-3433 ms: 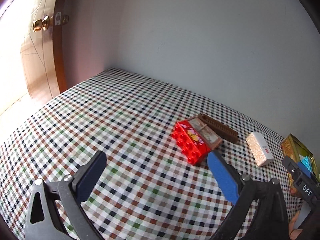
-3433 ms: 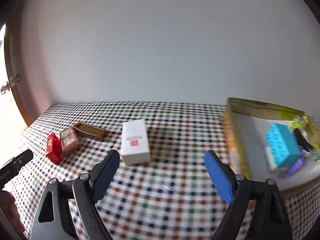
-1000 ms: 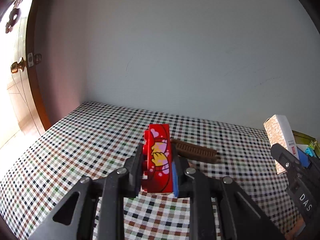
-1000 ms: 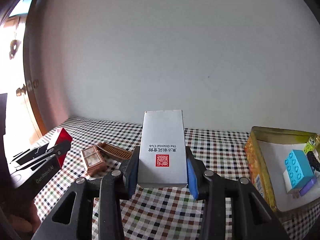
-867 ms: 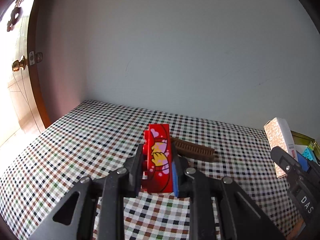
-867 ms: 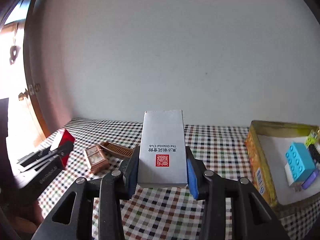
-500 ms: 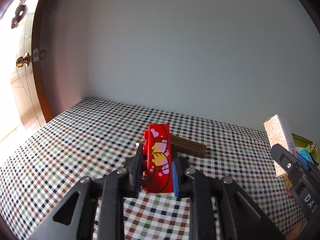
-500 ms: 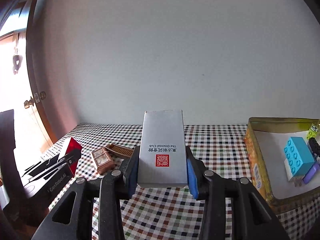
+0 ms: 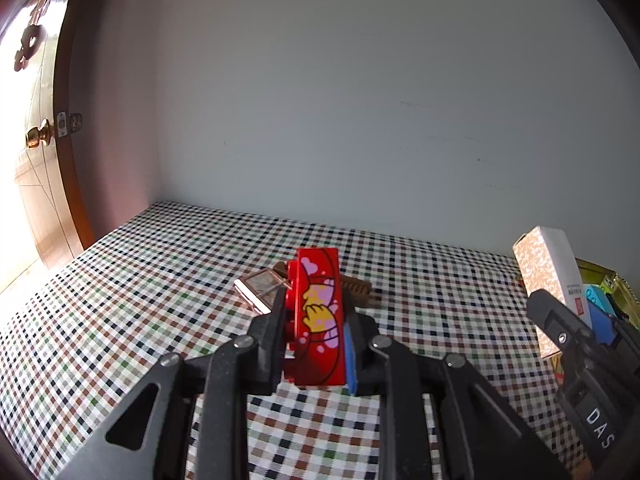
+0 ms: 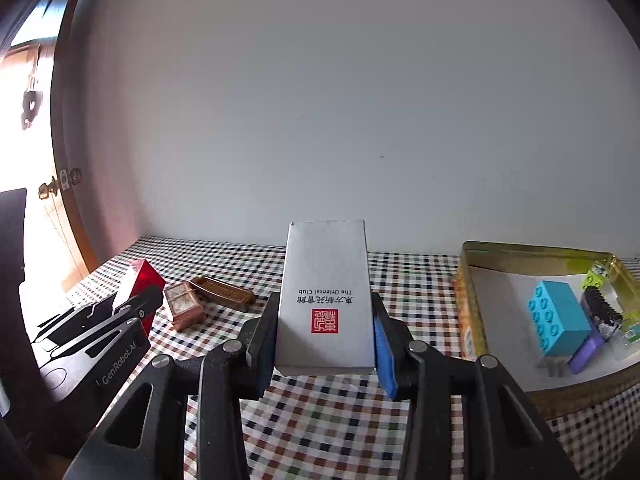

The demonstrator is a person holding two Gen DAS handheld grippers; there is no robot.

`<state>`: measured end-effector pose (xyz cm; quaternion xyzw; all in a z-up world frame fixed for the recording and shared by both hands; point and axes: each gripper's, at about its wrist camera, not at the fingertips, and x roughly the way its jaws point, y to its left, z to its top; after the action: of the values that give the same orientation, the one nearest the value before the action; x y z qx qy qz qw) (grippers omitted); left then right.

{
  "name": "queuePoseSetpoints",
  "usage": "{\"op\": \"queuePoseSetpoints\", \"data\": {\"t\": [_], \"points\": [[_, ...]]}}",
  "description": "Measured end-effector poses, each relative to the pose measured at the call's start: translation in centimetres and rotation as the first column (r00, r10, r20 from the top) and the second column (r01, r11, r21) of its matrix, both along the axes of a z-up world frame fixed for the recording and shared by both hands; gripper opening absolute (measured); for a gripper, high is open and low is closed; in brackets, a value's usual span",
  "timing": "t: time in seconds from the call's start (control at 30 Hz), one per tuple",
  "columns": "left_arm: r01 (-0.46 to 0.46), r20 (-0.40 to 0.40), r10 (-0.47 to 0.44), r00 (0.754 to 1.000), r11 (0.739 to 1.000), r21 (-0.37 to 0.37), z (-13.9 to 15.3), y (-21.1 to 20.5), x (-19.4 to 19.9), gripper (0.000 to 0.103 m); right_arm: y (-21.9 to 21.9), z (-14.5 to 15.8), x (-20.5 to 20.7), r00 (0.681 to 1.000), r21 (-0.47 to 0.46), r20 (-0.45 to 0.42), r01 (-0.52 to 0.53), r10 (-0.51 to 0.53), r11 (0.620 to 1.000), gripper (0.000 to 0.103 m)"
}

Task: Organize rigid objects
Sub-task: 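Lift and carry the red block and white box over the gold tin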

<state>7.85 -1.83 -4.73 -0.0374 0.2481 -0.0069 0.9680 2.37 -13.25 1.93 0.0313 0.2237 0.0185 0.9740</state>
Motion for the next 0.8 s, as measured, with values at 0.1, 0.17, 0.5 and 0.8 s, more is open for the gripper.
{"op": "queuePoseSetpoints", "data": {"t": [0.1, 0.17, 0.5, 0.8], "points": [[0.012, 0.002, -0.012, 1.000, 1.000, 0.002, -0.5, -1.3, 0.3, 0.021, -0.7, -0.1, 0.0, 1.000, -0.002, -0.007, 0.019, -0.019, 1.000, 0.044], [0.024, 0.005, -0.024, 1.000, 1.000, 0.005, -0.3, -1.5, 0.3, 0.021, -1.5, -0.1, -0.1, 0.999, 0.004, -0.008, 0.033, -0.033, 0.999, 0.044], [0.083, 0.012, -0.083, 0.996, 0.997, -0.011, -0.3, -4.6, -0.2, 0.021, -4.8, 0.3, -1.5, 0.998, 0.043, -0.001, 0.062, -0.062, 0.997, 0.044], [0.143, 0.018, -0.143, 0.990, 0.990, -0.011, -0.1, -8.5, -1.0, 0.021, -9.4, 0.6, -3.1, 0.994, 0.077, 0.012, 0.108, -0.109, 0.991, 0.044]]}}
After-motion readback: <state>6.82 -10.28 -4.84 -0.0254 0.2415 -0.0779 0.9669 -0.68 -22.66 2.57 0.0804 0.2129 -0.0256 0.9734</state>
